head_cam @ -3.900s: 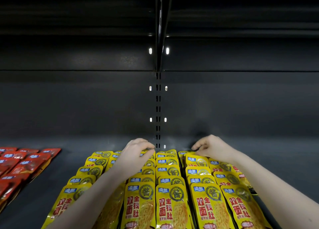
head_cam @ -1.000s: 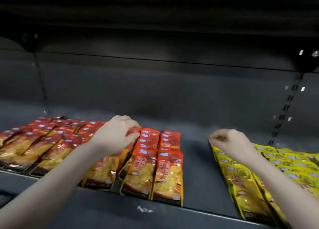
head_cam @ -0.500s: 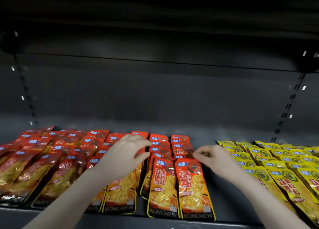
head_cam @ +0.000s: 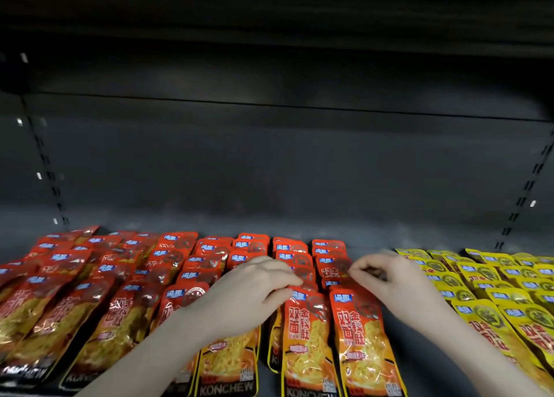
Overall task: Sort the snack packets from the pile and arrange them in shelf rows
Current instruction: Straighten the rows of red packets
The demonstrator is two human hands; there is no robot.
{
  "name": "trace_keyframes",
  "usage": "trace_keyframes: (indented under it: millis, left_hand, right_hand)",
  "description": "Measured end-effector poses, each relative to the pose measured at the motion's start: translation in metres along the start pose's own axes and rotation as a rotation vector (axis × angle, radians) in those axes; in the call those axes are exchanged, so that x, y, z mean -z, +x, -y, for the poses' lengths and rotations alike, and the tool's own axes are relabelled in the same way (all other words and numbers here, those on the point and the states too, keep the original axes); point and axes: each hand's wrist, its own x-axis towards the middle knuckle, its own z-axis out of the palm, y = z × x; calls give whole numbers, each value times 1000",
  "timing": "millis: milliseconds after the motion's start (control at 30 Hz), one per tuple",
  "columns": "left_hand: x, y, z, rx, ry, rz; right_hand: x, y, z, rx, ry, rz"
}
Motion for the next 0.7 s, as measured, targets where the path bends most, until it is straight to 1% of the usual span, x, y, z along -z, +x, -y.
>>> trace_keyframes:
  millis: [167,267,400,467,567,700]
  left_hand:
    - [4,10,3,-18,67,61]
    - [2,8,8,14,67,71]
    - [4,3,11,32,67,64]
    - [6,3,11,39,60,60]
    - [7,3,11,47,42,40]
    - [6,1,9,60,76,9]
  right_hand:
    - [-7,3,17,142,-109,100]
    - [-14,4,24,164,-174,166]
    - [-17,3,34,159,-246,327]
    - [-17,1,39,173,-267,373]
    - [-19,-3,42,196,-307,367]
    - [-24,-6,45,222,-286,317]
